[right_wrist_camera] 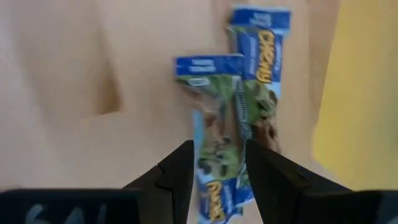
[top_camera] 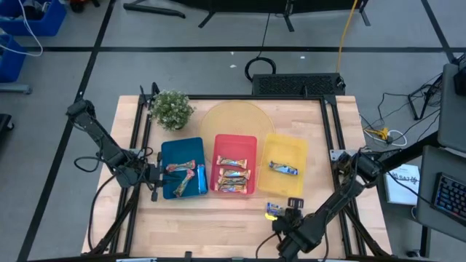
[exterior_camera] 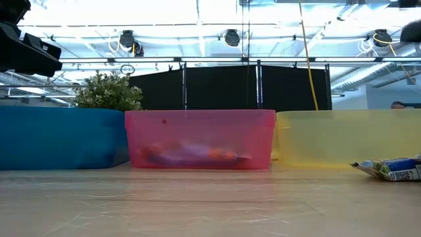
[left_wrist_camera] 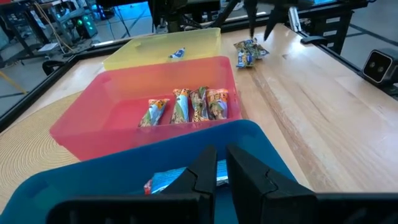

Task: Pick and place Granola Bars by type
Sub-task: Put the bottom blue granola bar into the yellow bin

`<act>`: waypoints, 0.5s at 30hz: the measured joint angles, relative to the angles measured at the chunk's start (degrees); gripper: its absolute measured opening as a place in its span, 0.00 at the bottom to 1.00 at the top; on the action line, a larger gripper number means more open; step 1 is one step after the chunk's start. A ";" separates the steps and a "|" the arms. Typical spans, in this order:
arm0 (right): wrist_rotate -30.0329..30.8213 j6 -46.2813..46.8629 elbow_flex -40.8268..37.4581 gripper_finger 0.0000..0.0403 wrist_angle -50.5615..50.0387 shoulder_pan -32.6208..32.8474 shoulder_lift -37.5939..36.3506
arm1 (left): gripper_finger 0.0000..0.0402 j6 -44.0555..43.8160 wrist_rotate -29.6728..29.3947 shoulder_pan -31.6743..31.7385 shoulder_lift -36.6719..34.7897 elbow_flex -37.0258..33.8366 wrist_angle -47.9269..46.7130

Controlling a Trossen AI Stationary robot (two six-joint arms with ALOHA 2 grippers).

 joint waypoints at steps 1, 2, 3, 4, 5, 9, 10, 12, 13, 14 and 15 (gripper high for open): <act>0.01 0.74 -1.16 0.34 0.65 -0.03 0.00 | 0.11 -0.17 0.02 0.00 -0.01 0.00 0.00; 0.02 1.18 -2.39 0.34 1.38 -0.07 0.00 | 0.11 -0.22 0.02 0.00 -0.01 0.00 0.00; 0.08 1.28 -3.57 0.34 2.00 -0.07 0.00 | 0.11 -0.24 0.02 0.00 0.01 0.00 0.00; 0.14 1.28 -4.80 0.34 2.88 -0.06 0.00 | 0.11 -0.32 0.04 0.00 0.01 0.00 0.01; 0.12 1.30 -6.03 0.34 3.98 -0.04 -0.02 | 0.11 -0.35 0.07 0.00 0.00 0.00 0.02; -0.73 0.64 -11.01 0.34 10.02 -0.03 -0.22 | 0.11 -0.33 0.17 0.00 -0.01 0.00 0.02; -1.15 0.58 -11.94 0.34 11.06 -0.04 -0.40 | 0.11 -0.33 0.17 0.00 0.01 0.00 0.01; -1.74 0.53 -13.25 0.34 12.33 -0.08 -0.42 | 0.11 -0.31 0.17 -0.02 0.01 0.00 0.02; -1.93 0.54 -13.65 0.34 12.76 -0.17 -0.42 | 0.11 -0.31 0.17 0.00 0.00 0.00 0.00; -2.09 0.69 -13.91 0.34 12.97 -0.18 -0.41 | 0.11 -0.31 0.17 -0.01 0.00 -0.01 0.01; -2.23 0.77 -13.93 0.34 13.03 -0.20 -0.39 | 0.11 -0.31 0.17 -0.02 0.01 -0.02 0.04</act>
